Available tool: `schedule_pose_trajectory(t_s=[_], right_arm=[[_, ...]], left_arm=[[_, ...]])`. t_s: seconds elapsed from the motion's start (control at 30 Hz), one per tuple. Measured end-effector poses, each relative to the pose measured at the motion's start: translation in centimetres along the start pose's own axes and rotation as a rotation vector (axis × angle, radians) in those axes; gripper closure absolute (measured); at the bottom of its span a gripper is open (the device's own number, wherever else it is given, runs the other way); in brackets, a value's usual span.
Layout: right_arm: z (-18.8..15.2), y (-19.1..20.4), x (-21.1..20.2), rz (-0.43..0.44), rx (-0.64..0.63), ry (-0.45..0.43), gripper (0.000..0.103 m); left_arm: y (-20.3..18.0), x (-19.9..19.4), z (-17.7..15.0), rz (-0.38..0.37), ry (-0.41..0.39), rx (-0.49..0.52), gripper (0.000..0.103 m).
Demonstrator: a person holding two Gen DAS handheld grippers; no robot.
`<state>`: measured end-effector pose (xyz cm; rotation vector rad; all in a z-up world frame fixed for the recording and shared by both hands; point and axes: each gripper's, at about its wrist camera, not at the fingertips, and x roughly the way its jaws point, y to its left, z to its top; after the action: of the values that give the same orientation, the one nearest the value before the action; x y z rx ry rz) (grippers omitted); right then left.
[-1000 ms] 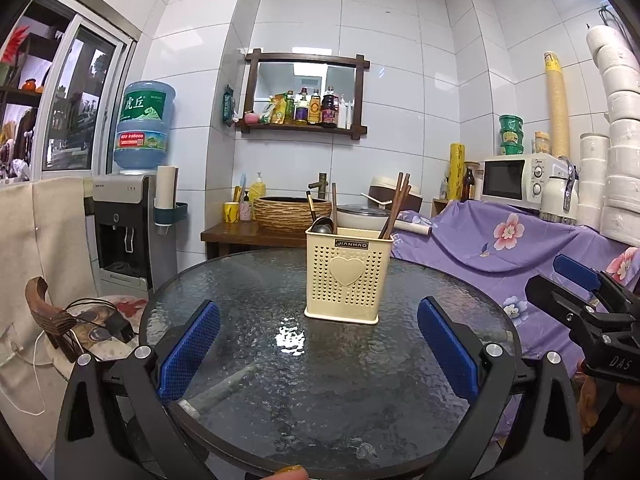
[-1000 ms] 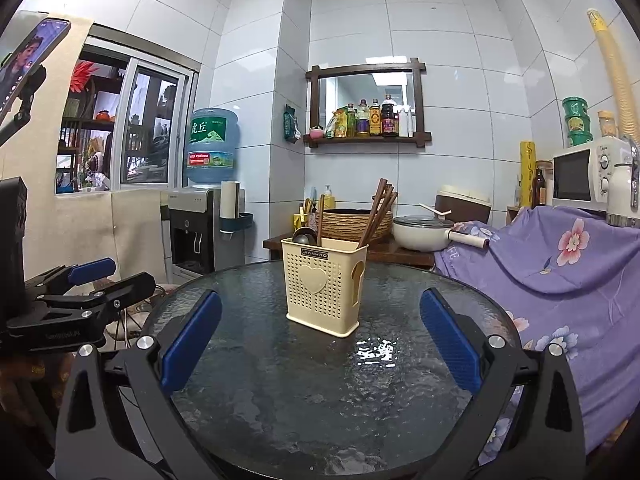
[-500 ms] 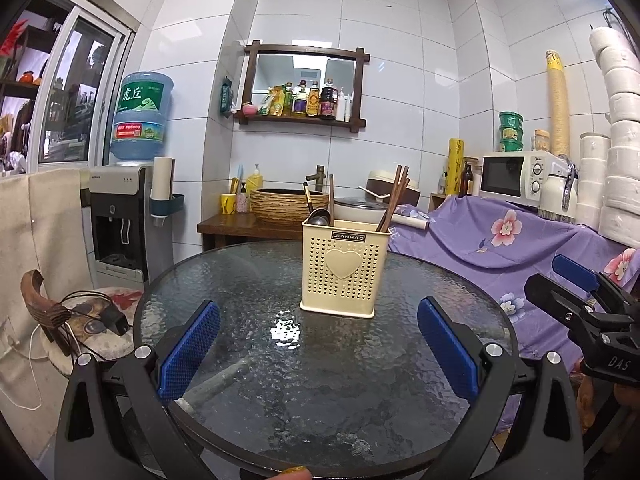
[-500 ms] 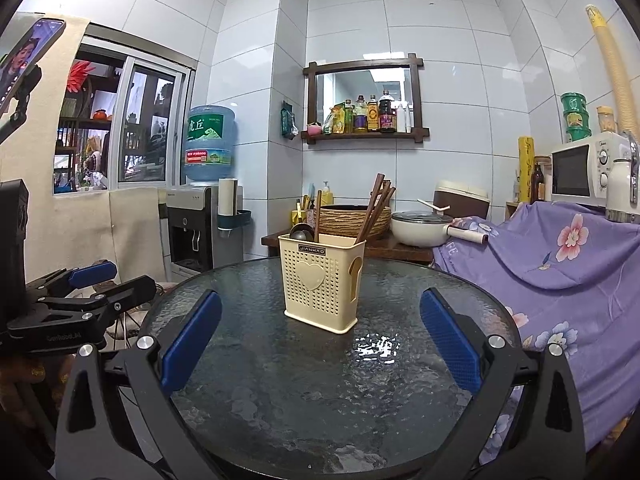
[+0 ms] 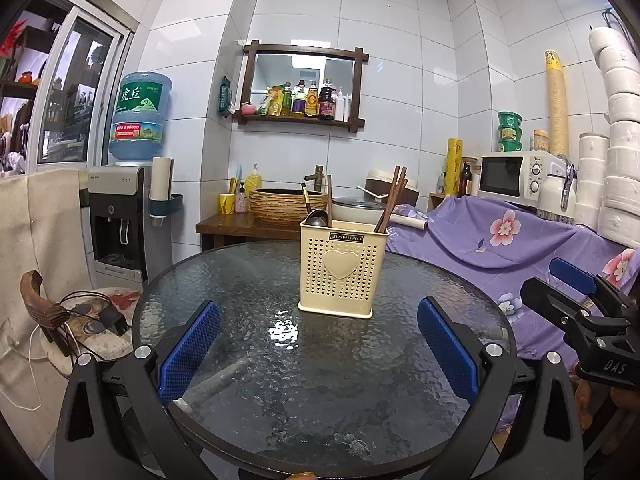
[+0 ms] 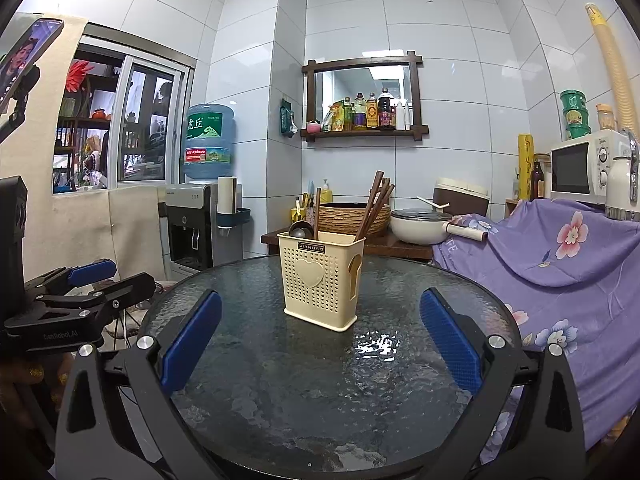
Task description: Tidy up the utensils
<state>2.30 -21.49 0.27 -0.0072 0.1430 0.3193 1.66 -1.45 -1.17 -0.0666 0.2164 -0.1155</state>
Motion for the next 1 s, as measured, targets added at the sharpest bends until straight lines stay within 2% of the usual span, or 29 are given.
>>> schedule_pose_trajectory(t_s=[1.0], right_arm=[[-0.15, 0.1, 0.54, -0.012, 0.011, 0.023, 0.005]], left_arm=[[-0.88, 0.67, -0.28, 0.039, 0.038, 0.032, 0.006]])
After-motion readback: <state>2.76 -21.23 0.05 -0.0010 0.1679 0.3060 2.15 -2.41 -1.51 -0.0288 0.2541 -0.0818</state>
